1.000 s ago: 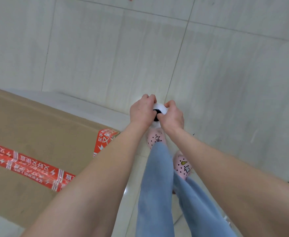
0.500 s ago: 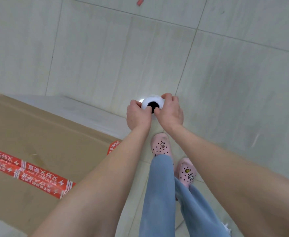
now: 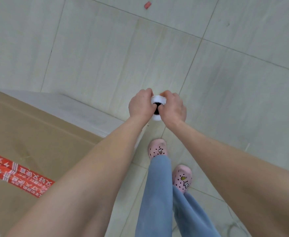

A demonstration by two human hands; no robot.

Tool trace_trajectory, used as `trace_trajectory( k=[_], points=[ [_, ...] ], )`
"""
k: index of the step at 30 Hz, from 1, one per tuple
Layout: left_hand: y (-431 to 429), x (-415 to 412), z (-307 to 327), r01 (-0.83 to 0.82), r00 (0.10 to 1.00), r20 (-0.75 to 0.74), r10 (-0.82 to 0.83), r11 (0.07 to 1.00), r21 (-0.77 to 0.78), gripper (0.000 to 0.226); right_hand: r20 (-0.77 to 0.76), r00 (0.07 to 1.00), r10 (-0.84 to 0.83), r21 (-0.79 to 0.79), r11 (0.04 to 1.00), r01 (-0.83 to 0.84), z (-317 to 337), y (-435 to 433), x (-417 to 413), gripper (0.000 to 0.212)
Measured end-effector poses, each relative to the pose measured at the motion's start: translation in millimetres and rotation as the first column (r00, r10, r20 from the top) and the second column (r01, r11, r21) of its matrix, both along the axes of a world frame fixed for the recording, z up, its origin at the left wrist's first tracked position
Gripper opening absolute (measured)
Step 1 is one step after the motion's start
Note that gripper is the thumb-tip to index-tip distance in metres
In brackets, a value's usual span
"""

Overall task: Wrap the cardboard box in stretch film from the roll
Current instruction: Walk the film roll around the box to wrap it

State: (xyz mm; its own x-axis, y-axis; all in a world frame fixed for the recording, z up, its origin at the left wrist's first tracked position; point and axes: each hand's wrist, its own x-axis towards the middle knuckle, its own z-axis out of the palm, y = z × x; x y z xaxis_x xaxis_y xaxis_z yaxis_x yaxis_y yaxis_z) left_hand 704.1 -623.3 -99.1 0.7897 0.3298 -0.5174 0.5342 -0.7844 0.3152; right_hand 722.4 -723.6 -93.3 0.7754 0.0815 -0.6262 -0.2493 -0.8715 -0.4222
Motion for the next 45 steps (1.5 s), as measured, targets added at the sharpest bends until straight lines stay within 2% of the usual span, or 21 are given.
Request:
trace_trajectory(
  k=[2, 4, 6, 8, 9, 11, 15, 18, 21, 26, 31, 33, 36, 38, 40, 43, 45],
  points=[
    [11.1, 1.6, -0.6, -0.234, 0.972, 0.006, 0.234, 0.971, -0.050, 0.011, 0.044, 0.998, 0.043, 0.048, 0.998, -0.045, 1.1, 14.6, 11.1, 0.039],
    [24.0, 5.0, 0.1, -0.463, 0.885, -0.020, 0.464, 0.879, -0.114, 0.009, 0.072, 0.997, 0.023, 0.091, 0.995, -0.030, 1.1, 31.1, 19.6, 0.035],
    [36.3, 7.6, 1.3, -0.638, 0.767, -0.066, 0.638, 0.749, -0.178, 0.010, 0.026, 0.999, -0.028, 0.088, 0.996, 0.026, -0.1, 46.1, 24.9, 0.035],
    [45.0, 8.0, 2.7, -0.720, 0.688, -0.114, 0.717, 0.654, -0.234, 0.014, -0.079, 0.992, -0.096, 0.071, 0.992, 0.102, 0.2, 57.0, 29.1, 0.039],
    [47.5, 7.9, 3.2, -0.719, 0.690, -0.133, 0.711, 0.654, -0.237, 0.014, -0.108, 0.988, -0.109, 0.069, 0.991, 0.117, 0.7, 60.1, 31.4, 0.039],
    [51.5, 9.9, 3.0, -0.635, 0.772, -0.146, 0.618, 0.748, -0.193, 0.017, -0.112, 0.990, -0.080, 0.070, 0.994, 0.088, 2.3, 63.7, 36.5, 0.038],
    [60.0, 22.8, 3.4, -0.350, 0.936, -0.083, 0.343, 0.930, -0.113, 0.020, -0.094, 0.996, 0.008, 0.062, 0.998, -0.002, 3.1, 66.9, 44.1, 0.031],
    [62.0, 30.1, 3.5, -0.192, 0.981, -0.036, 0.191, 0.981, -0.032, 0.020, -0.080, 0.994, 0.076, 0.043, 0.996, -0.073, 3.7, 67.1, 49.2, 0.029],
    [65.8, 37.7, 4.0, -0.171, 0.985, -0.022, 0.171, 0.985, -0.008, 0.017, -0.033, 0.988, 0.154, 0.011, 0.988, -0.154, 5.2, 69.3, 57.6, 0.029],
    [77.4, 45.3, 9.1, -0.346, 0.938, -0.019, 0.346, 0.938, -0.013, 0.007, -0.006, 0.952, 0.306, -0.017, 0.952, -0.306, 8.1, 89.2, 77.7, 0.032],
    [86.8, 38.0, 11.8, -0.662, 0.749, -0.043, 0.661, 0.749, -0.029, 0.010, 0.039, 0.859, 0.511, -0.035, 0.860, -0.510, 7.9, 114.9, 88.4, 0.030],
    [95.1, 35.3, 12.0, -0.703, 0.710, -0.063, 0.702, 0.711, -0.005, 0.015, 0.032, 0.825, 0.565, -0.043, 0.825, -0.563, 7.4, 126.4, 89.3, 0.029],
    [101.8, 37.5, 14.7, -0.631, 0.770, -0.087, 0.632, 0.775, 0.048, 0.020, 0.034, 0.810, 0.585, -0.042, 0.811, -0.584, 6.3, 130.4, 88.4, 0.029],
    [101.8, 42.9, 14.1, -0.479, 0.871, -0.085, 0.484, 0.875, 0.072, 0.022, 0.041, 0.800, 0.599, -0.050, 0.801, -0.597, 5.2, 127.6, 88.6, 0.028],
    [103.5, 49.0, 11.7, -0.333, 0.936, -0.091, 0.341, 0.938, 0.092, 0.023, 0.049, 0.778, 0.626, -0.053, 0.780, -0.624, 3.9, 126.2, 90.9, 0.027],
    [110.9, 55.3, 7.2, -0.300, 0.947, -0.083, 0.309, 0.948, 0.106, 0.016, 0.097, 0.743, 0.663, -0.052, 0.749, -0.661, 1.9, 128.7, 96.8, 0.023],
    [114.8, 55.2, 6.2, -0.389, 0.916, -0.075, 0.395, 0.918, 0.075, 0.008, 0.128, 0.704, 0.698, -0.044, 0.713, -0.699, 1.5, 133.8, 100.6, 0.022]
  ],
)
